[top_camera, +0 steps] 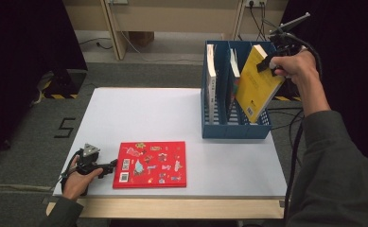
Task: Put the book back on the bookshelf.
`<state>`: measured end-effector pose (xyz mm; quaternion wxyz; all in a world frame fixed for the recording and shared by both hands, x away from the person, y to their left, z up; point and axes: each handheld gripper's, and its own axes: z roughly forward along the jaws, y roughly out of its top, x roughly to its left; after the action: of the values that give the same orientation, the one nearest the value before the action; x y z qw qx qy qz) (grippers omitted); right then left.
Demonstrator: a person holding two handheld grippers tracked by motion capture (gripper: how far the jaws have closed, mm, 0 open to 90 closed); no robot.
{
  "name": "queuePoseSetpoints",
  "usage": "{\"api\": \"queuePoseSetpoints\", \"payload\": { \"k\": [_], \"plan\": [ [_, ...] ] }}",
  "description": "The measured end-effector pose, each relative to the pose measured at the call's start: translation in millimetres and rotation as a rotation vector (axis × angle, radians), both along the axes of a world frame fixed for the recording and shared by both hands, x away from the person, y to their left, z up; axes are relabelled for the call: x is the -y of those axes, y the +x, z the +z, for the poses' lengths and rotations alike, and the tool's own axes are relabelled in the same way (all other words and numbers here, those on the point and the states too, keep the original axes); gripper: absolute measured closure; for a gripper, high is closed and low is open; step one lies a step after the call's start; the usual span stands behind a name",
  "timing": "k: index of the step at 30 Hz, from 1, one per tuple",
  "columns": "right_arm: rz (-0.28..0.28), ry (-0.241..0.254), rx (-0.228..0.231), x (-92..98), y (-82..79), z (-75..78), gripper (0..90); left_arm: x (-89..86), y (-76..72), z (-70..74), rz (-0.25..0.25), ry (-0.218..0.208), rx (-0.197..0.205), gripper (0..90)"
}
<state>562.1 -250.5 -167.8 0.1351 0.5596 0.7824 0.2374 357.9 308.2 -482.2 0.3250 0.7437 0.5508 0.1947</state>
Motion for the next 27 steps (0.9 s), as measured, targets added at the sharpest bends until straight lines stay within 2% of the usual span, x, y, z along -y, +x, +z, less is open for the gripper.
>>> {"api": "queuePoseSetpoints", "payload": {
  "k": [6,17,24,27],
  "plan": [
    [-0.011,-0.042,-0.014,-3.9,16.0,-11.1,75.1,0.0,0.0,-0.2,0.001,0.000,0.002,14.6],
    [-0.044,-0.033,-0.024,-15.2,44.0,-25.5,74.8,0.1,0.1,-0.2,0.002,0.000,0.002,14.6],
    [-0.064,-0.064,-0.039,-28.3,60.5,-25.5,74.8,0.1,0.0,-0.2,0.002,0.000,0.002,14.6],
    [-0.080,-0.065,-0.019,-33.3,66.0,-21.4,74.6,0.1,0.0,-0.2,0.002,0.001,0.002,14.6]
  ]
}}
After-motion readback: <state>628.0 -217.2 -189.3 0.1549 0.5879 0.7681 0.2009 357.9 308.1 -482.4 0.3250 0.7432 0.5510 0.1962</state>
